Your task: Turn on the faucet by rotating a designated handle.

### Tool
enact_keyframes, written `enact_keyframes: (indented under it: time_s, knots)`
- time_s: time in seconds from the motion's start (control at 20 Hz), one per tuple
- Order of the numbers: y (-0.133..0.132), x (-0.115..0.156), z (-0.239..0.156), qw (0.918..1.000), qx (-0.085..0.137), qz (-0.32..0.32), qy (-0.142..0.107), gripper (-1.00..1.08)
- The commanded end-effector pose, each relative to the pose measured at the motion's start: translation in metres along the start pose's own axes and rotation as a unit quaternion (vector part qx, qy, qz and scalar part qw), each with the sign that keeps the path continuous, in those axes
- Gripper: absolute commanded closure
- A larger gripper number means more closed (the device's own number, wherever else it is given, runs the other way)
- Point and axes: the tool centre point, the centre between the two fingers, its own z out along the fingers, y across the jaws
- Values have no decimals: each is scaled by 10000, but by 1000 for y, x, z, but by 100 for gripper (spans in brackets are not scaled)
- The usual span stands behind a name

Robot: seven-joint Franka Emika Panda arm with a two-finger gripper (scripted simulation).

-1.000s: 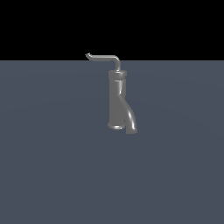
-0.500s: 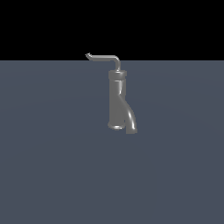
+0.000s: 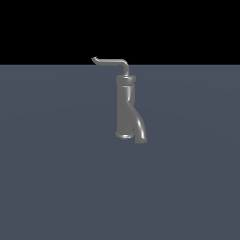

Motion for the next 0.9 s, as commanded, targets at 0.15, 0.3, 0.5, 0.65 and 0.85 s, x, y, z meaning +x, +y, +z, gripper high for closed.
enact_keyframes:
  time_s: [0.15,0.3,0.5,0.65,0.85]
  knots:
    - [-8,33,6,9977,120,662,-42,108]
    - [-13,52,11,9943,169,1051,-66,108]
    - [-19,77,20,9872,213,1576,-96,108]
    - [-24,96,27,9800,229,1972,-113,108]
    - [-30,121,39,9679,231,2500,-125,108]
